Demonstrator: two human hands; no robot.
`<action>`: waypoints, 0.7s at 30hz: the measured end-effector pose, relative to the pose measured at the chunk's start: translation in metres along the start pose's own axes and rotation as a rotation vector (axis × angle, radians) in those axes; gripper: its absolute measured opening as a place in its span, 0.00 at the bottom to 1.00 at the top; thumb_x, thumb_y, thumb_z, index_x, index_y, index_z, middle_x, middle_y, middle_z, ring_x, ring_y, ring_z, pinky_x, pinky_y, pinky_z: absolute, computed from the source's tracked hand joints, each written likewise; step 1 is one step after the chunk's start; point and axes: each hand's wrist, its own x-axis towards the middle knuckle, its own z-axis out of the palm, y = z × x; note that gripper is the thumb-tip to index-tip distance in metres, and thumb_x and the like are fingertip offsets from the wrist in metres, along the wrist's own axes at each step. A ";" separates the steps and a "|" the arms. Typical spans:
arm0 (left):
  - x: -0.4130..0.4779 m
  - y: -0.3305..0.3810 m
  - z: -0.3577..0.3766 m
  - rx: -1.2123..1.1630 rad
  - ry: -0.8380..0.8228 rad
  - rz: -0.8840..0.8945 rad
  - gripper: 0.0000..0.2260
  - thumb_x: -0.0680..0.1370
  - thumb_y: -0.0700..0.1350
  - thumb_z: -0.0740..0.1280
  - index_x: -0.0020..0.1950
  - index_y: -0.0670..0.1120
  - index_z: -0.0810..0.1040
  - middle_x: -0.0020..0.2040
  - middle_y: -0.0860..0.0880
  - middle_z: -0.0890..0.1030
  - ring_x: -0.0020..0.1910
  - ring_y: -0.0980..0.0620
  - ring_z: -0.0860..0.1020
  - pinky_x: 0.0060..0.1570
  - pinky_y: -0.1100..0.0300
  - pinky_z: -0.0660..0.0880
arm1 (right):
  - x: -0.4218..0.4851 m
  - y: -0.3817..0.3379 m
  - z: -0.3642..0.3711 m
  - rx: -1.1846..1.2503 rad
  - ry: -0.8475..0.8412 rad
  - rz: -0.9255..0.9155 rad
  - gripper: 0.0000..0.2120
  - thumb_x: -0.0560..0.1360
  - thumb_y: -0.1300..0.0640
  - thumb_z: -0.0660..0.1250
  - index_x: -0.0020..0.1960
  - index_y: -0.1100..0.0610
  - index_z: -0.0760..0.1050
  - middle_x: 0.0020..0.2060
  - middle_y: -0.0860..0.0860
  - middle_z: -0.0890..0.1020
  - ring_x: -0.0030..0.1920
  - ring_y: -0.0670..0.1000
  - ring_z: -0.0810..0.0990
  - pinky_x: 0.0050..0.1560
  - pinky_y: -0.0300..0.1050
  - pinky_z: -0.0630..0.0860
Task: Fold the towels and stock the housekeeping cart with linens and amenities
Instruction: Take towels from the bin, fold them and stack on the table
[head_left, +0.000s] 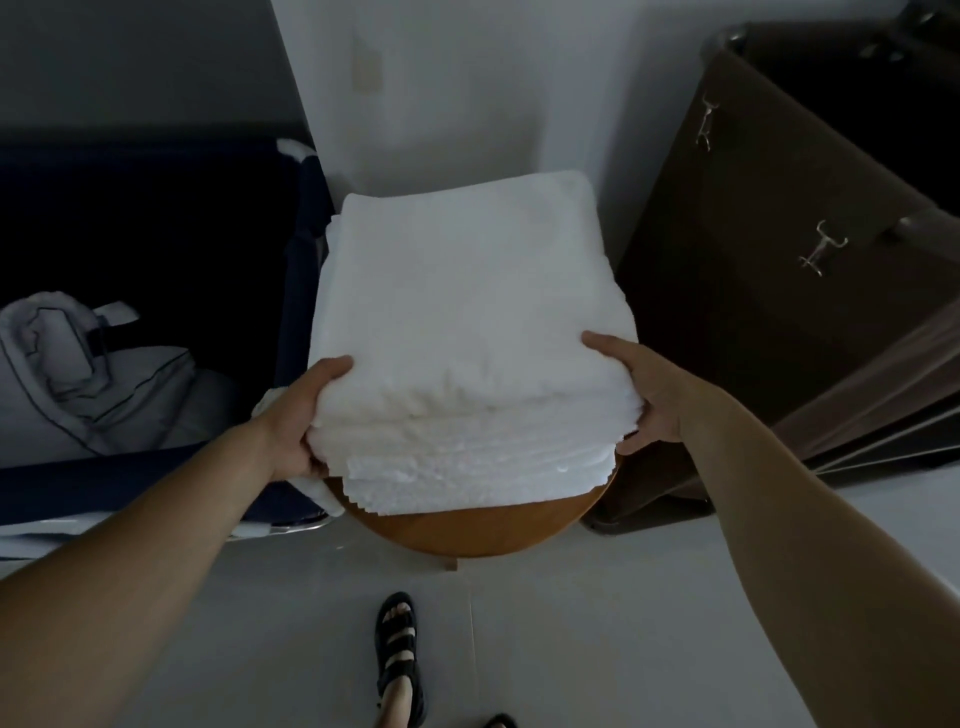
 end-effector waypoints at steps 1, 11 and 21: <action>0.002 -0.005 -0.001 -0.025 -0.014 0.000 0.25 0.53 0.64 0.80 0.41 0.50 0.88 0.46 0.44 0.86 0.42 0.43 0.85 0.40 0.47 0.81 | 0.001 0.002 -0.001 -0.018 -0.001 -0.005 0.54 0.47 0.33 0.81 0.68 0.50 0.68 0.63 0.56 0.75 0.62 0.63 0.74 0.62 0.71 0.71; 0.004 0.007 -0.009 -0.075 -0.104 0.039 0.29 0.60 0.66 0.78 0.55 0.50 0.86 0.58 0.43 0.83 0.56 0.42 0.82 0.55 0.45 0.78 | 0.007 0.002 -0.010 0.078 -0.072 0.011 0.48 0.48 0.33 0.83 0.64 0.50 0.75 0.55 0.53 0.84 0.56 0.58 0.80 0.43 0.52 0.78; 0.006 -0.020 0.000 -0.195 -0.110 0.096 0.17 0.68 0.57 0.75 0.51 0.48 0.87 0.57 0.44 0.84 0.52 0.46 0.84 0.43 0.53 0.81 | 0.023 0.032 -0.010 0.229 -0.098 -0.024 0.46 0.41 0.47 0.87 0.58 0.51 0.77 0.54 0.56 0.85 0.57 0.63 0.78 0.48 0.63 0.79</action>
